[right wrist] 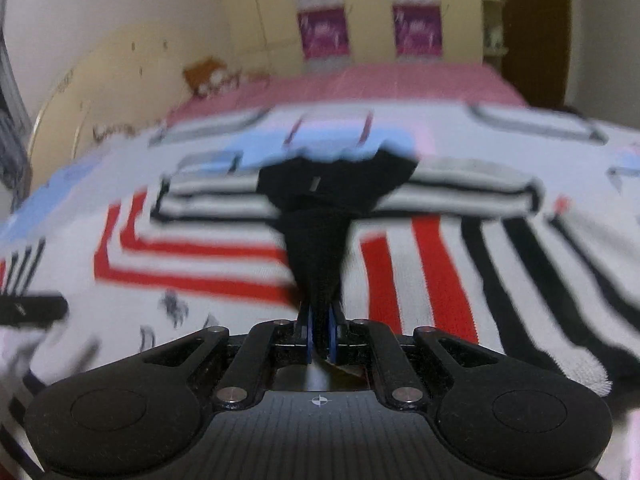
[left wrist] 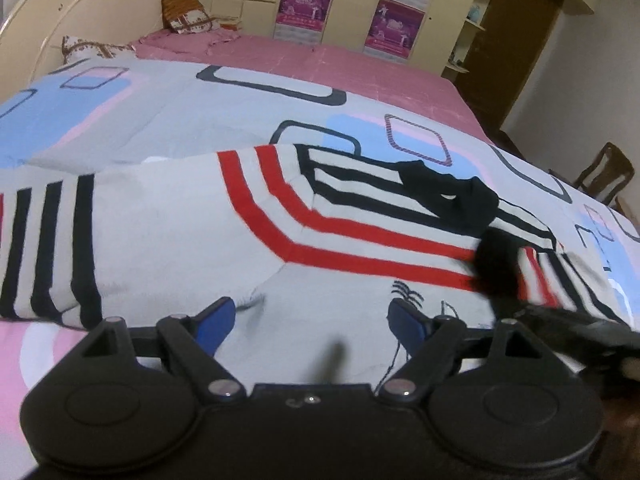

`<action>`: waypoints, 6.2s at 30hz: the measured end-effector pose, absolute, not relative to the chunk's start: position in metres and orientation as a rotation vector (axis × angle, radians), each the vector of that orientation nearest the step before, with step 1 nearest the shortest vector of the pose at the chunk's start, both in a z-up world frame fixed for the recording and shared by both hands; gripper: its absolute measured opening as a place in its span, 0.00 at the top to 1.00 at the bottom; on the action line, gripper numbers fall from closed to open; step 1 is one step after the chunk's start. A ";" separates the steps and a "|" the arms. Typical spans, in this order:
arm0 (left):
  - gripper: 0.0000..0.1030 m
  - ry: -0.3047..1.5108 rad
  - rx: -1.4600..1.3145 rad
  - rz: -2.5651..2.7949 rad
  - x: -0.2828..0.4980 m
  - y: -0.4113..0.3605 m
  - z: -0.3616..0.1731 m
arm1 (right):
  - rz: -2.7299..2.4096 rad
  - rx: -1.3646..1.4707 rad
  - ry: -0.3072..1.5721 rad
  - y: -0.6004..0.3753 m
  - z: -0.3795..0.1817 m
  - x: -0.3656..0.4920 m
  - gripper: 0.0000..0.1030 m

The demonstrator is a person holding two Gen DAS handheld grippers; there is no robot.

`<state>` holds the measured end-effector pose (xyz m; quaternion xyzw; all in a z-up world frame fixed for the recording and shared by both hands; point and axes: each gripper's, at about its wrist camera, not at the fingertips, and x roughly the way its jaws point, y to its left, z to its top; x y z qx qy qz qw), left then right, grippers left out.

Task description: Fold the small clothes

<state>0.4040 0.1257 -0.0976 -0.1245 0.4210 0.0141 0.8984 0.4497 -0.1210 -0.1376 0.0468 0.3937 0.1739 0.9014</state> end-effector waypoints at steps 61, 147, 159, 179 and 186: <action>0.93 0.741 -0.269 -0.049 0.466 0.084 -0.136 | 0.196 0.369 0.793 -0.336 -0.145 0.557 0.91; 0.36 0.676 -0.331 0.556 0.296 0.320 -0.100 | 0.211 0.010 0.822 -0.130 -0.117 0.434 0.63; 0.95 0.513 -0.824 0.520 0.309 0.400 -0.120 | 0.165 0.048 0.825 -0.136 -0.110 0.436 0.63; 0.95 0.677 -0.148 -0.225 0.460 0.041 -0.074 | 0.015 0.259 0.742 -0.239 -0.093 0.418 0.63; 0.94 0.764 0.000 -0.327 0.472 -0.048 -0.119 | 0.019 0.357 0.758 -0.271 -0.100 0.400 0.63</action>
